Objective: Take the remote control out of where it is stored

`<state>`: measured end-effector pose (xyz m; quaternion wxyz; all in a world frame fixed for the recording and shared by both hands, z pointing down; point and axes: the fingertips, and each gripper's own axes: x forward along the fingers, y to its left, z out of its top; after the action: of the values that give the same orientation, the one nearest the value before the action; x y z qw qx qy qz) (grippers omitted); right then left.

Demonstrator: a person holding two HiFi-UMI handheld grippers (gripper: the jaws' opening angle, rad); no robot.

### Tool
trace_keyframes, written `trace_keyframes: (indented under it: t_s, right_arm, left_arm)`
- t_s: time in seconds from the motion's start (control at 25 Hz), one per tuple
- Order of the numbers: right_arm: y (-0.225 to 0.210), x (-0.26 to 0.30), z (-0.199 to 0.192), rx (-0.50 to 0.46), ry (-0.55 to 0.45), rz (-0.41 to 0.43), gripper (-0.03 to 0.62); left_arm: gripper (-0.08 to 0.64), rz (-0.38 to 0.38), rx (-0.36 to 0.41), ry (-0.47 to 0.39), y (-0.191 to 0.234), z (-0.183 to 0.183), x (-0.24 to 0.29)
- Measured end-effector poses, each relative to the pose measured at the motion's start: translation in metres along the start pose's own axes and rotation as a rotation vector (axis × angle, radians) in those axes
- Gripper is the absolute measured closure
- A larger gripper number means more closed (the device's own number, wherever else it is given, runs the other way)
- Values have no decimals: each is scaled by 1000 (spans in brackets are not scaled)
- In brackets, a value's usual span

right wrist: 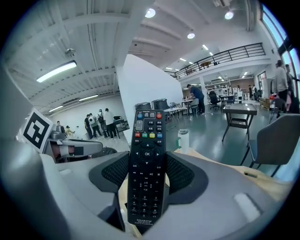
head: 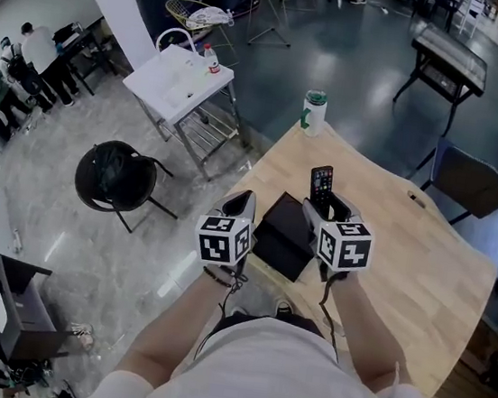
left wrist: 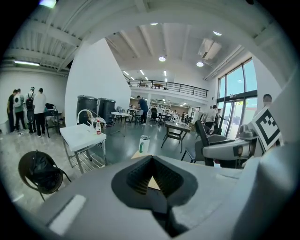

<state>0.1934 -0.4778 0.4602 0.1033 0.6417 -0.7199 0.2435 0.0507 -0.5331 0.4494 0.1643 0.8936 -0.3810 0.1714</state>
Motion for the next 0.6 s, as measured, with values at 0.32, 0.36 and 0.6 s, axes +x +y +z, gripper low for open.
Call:
trace_keyframes:
  t_s: [0.32, 0.36, 0.6]
  right_arm:
    - [4, -10, 7, -12, -25, -1, 321]
    - [3, -10, 7, -10, -26, -1, 321]
    - [4, -10, 11, -12, -31, 4, 321]
  left_arm:
    - [560, 11, 24, -38, -6, 14, -9]
    - [560, 12, 24, -40, -7, 14, -9]
    - [558, 15, 25, -48, -6, 18, -11]
